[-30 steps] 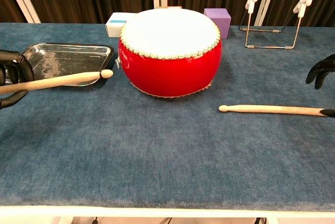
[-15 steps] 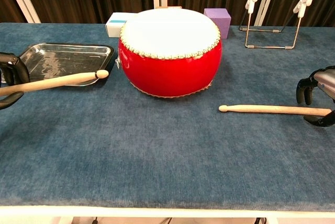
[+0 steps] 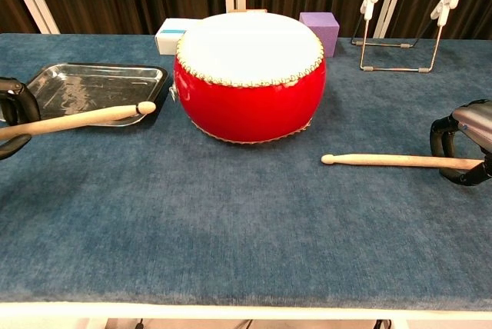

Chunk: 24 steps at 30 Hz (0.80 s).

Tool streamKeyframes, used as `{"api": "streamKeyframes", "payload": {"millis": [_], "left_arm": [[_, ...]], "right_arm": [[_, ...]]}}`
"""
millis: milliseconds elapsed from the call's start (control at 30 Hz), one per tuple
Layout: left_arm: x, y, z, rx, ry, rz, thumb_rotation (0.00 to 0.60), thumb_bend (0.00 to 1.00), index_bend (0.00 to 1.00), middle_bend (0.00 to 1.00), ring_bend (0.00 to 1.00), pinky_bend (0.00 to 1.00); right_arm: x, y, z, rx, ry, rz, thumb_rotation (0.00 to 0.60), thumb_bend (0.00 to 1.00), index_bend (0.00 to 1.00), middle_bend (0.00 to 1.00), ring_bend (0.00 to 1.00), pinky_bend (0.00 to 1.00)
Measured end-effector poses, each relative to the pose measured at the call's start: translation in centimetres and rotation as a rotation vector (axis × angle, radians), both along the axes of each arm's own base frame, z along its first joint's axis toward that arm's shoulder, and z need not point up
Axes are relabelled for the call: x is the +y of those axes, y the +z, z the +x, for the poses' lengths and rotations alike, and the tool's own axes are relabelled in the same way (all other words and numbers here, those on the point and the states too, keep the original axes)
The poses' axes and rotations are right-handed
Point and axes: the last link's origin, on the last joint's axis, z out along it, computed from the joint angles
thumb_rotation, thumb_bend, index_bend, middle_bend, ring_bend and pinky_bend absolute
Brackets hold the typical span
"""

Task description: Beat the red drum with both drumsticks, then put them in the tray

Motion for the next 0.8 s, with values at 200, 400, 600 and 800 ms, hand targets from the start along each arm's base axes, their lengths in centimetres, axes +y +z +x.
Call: {"api": "streamKeyframes", "payload": {"millis": [200,400,600,800], "left_arm": [[0.0,0.0,-0.1,0.002,0.002,0.0,0.6,0.56,0.68,0.63,0.51,0.56],[0.1,0.2,-0.3,0.002,0.007,0.004,0.6,0.56,0.68,0.63,0.51,0.56],[0.2,1.1,-0.1,-0.018,0.002,0.023,0.6,0.56,0.68,0.64,0.52,0.56],[1.0,2.6,0.7,-0.091,0.007,0.045,0.6,0.56,0.68,0.65,0.54,0.58]], "right_arm": [[-0.2,-0.3,0.0,0.006,0.006,0.003,0.6,0.35,0.57,0.54,0.24,0.19],[-0.5,-0.6,0.1,0.015,0.024,0.012,0.6,0.45,0.63,0.57,0.29,0.2],[-0.6,0.3,0.2,0.03,0.08,0.003,0.6,0.57,0.67,0.61,0.33,0.26],[-0.3,3.8,0.9,-0.012,0.179,-0.031,0.6,0.65,0.7,0.63,0.36,0.3]]}}
